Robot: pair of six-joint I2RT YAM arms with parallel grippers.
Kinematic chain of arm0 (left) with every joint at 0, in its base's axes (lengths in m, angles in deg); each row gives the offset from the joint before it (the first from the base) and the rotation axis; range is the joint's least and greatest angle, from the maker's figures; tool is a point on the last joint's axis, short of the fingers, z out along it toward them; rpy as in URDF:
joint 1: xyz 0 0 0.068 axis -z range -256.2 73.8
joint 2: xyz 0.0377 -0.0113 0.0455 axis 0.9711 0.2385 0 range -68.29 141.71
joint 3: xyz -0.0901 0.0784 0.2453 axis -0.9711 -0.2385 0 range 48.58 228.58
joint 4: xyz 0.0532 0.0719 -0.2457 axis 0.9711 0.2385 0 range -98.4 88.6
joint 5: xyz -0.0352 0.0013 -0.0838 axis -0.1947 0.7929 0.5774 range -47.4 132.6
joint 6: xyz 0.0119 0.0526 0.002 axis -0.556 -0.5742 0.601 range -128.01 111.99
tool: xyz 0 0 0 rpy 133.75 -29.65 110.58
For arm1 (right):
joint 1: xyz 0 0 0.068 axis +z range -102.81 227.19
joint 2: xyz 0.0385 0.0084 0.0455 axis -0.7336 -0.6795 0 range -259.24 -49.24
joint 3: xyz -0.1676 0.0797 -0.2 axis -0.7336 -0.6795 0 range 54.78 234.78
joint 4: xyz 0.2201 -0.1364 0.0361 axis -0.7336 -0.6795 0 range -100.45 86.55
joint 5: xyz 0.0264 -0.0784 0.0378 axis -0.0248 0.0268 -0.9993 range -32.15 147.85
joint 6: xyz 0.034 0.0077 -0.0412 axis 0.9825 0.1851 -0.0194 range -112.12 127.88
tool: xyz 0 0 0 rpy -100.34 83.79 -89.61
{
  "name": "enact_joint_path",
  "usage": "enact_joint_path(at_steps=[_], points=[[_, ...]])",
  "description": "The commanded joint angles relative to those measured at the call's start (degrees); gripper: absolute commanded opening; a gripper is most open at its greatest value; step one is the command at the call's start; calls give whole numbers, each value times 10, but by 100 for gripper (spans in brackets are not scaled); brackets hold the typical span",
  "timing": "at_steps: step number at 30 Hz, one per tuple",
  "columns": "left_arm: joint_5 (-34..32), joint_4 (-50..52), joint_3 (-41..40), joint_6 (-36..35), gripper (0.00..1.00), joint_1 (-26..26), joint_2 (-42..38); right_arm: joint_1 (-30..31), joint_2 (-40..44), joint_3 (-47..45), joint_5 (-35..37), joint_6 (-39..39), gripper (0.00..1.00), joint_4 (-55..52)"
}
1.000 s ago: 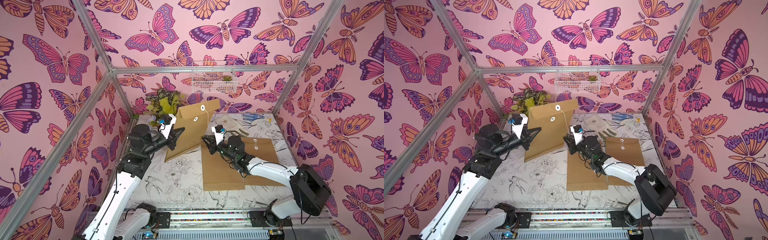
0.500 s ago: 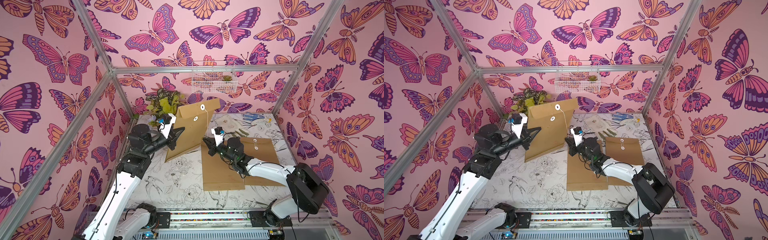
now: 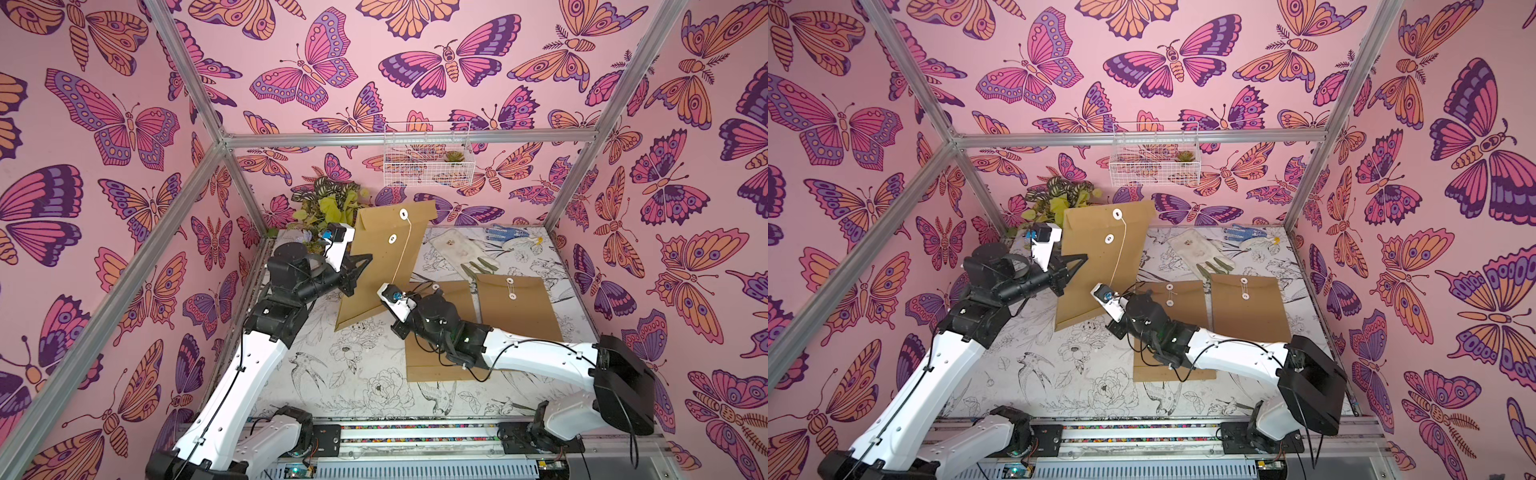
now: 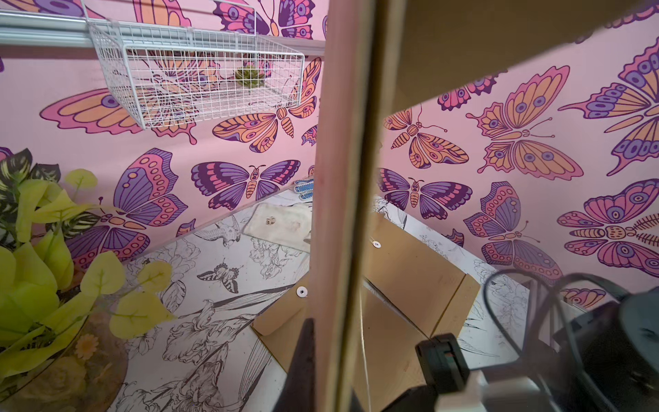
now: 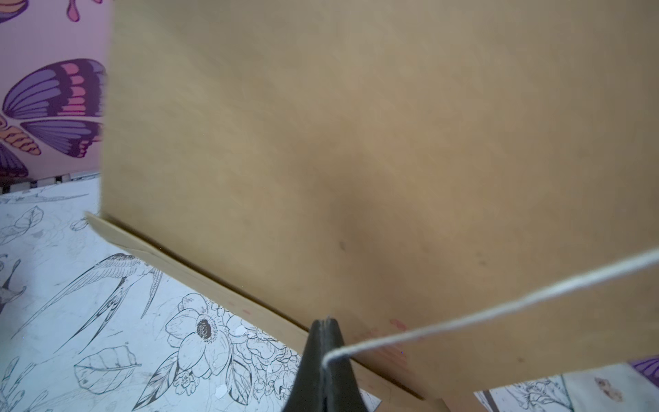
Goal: Close the mouth of the file bag
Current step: Close the file bag.
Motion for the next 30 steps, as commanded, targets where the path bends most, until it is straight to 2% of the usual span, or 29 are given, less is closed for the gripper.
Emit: enact_joint_path(at_steps=[1, 8, 12, 30], points=[[36, 9, 4, 8, 0, 0, -1, 23, -20, 45, 60, -74, 0, -74], [79, 39, 8, 5, 0, 0, 3, 55, -31, 81, 63, -125, 0, -102], [90, 45, 12, 14, 0, 0, 9, 74, -18, 63, 36, -151, 0, -74], [206, 44, 18, 59, 0, -1, 16, 54, -39, 71, -37, -89, 0, -115]])
